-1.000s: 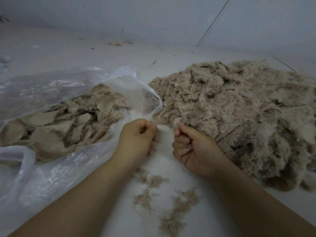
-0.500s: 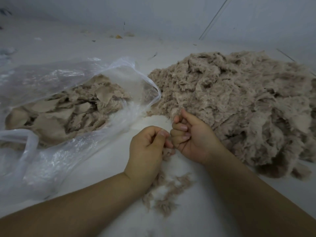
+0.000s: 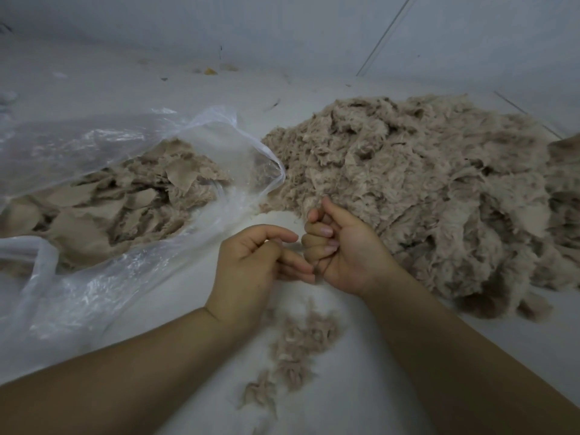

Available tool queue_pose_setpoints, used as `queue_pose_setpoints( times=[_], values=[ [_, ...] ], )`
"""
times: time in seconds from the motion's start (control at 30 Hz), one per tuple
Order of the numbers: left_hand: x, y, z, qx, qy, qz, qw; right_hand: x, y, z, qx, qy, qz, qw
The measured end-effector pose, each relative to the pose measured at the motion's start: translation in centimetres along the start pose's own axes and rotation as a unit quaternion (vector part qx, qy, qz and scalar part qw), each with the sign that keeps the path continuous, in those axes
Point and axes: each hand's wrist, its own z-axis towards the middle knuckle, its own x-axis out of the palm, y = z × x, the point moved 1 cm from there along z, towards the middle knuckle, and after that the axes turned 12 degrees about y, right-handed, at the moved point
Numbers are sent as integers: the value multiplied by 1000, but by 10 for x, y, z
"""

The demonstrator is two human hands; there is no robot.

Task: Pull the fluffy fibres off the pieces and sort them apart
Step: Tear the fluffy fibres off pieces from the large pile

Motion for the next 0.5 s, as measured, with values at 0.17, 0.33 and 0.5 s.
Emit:
queue_pose_setpoints(
  times=[0.17, 0.33, 0.5],
  values=[
    [25, 13, -18, -47, 45, -38, 997, 0, 0, 4, -6, -1, 16, 1000],
    [15, 7, 8, -28, -37, -33, 998, -1, 1, 4, -12, -7, 11, 1000],
    [-20, 12, 76, 5, -141, 127, 982, -1, 0, 3, -1, 10, 8, 1000]
  ],
)
